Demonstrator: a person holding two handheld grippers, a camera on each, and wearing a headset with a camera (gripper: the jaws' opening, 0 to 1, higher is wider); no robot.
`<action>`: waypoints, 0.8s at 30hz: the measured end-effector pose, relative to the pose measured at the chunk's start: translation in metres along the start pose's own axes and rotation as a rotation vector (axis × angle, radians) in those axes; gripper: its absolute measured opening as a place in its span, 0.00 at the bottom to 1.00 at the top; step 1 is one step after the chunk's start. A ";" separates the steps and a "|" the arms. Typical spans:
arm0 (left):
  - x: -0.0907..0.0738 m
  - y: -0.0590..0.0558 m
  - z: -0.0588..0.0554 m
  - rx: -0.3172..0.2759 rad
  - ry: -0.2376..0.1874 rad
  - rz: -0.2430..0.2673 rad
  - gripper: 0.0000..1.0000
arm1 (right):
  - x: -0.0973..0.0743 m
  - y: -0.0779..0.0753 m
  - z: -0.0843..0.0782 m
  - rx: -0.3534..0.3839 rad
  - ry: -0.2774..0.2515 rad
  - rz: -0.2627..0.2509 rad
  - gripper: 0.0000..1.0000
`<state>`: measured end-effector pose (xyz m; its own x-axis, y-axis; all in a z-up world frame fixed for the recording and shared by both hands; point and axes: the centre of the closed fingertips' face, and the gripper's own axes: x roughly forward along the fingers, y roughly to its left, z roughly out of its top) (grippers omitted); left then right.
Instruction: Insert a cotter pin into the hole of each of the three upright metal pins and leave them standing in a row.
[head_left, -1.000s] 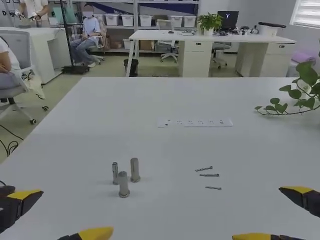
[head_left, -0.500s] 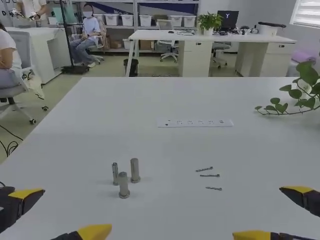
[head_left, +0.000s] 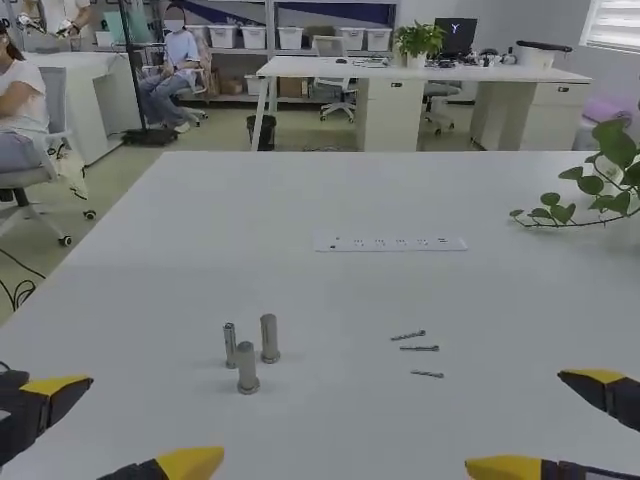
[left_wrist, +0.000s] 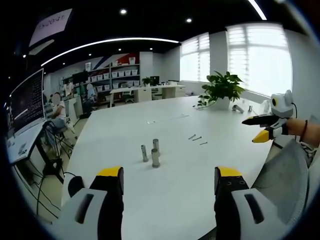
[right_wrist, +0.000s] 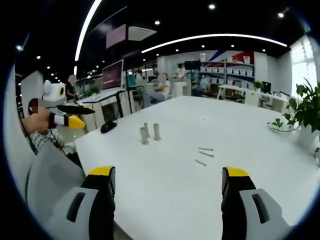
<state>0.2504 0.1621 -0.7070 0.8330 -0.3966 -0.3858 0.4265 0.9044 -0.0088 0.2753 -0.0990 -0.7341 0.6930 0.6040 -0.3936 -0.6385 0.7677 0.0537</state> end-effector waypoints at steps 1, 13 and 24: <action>0.000 0.000 0.000 0.000 0.000 0.000 0.73 | 0.000 0.000 0.000 0.002 -0.001 0.000 0.89; 0.011 -0.001 0.006 0.044 0.002 -0.029 0.67 | 0.003 0.000 0.003 0.011 -0.016 0.010 0.85; 0.039 0.012 0.026 0.063 -0.045 -0.045 0.54 | 0.004 -0.005 0.008 0.043 -0.047 0.005 0.80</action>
<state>0.2966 0.1534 -0.6982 0.8266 -0.4448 -0.3449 0.4843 0.8743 0.0331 0.2842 -0.0986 -0.7290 0.7052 0.6166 -0.3501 -0.6278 0.7724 0.0959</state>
